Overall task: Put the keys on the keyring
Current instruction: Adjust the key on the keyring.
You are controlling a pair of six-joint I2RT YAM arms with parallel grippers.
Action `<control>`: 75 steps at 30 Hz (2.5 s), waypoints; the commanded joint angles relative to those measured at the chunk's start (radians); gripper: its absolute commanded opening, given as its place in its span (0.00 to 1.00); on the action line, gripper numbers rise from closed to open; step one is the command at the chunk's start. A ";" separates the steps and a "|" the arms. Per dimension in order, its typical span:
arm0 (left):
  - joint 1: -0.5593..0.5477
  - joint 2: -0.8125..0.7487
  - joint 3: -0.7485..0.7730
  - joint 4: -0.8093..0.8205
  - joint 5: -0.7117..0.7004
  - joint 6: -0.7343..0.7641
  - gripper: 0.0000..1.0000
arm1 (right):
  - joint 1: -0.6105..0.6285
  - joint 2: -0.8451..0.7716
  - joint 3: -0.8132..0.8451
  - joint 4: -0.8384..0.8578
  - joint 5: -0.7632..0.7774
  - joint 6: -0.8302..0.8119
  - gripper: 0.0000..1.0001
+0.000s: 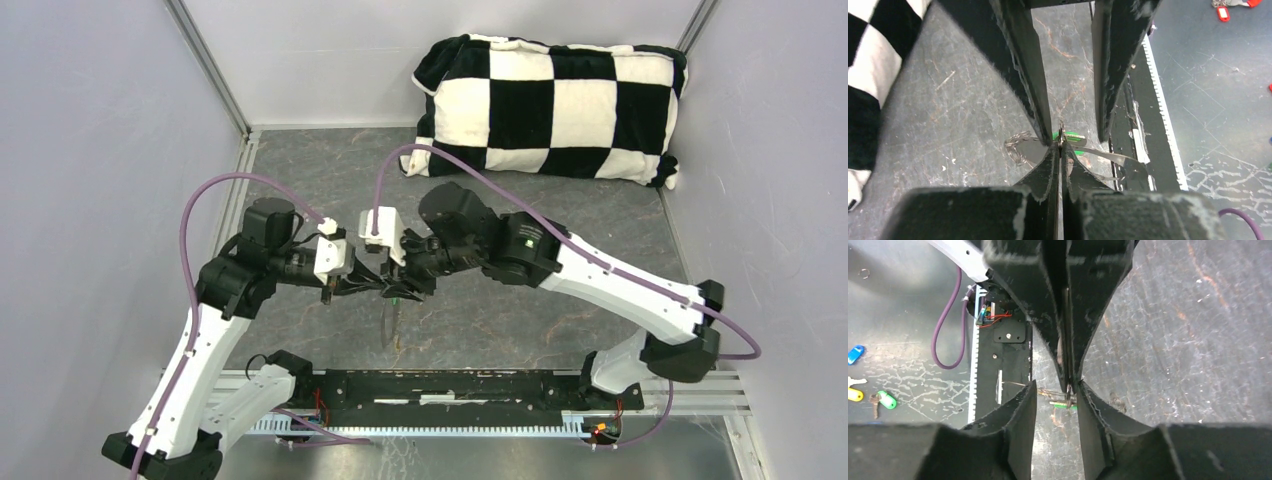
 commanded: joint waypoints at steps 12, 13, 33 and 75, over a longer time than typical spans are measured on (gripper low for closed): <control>-0.005 -0.176 -0.207 1.013 0.044 -0.851 0.02 | -0.005 -0.482 -0.520 0.624 0.181 0.216 0.64; -0.006 -0.172 -0.202 1.014 0.048 -0.852 0.02 | -0.005 -0.477 -0.516 0.632 0.170 0.216 0.64; -0.009 -0.205 -0.175 0.944 0.143 -0.800 0.02 | -0.063 -0.371 -0.453 0.737 -0.135 0.203 0.37; -0.011 -0.031 -0.003 0.123 0.040 -0.126 0.27 | -0.042 -0.103 -0.076 0.054 -0.009 0.014 0.01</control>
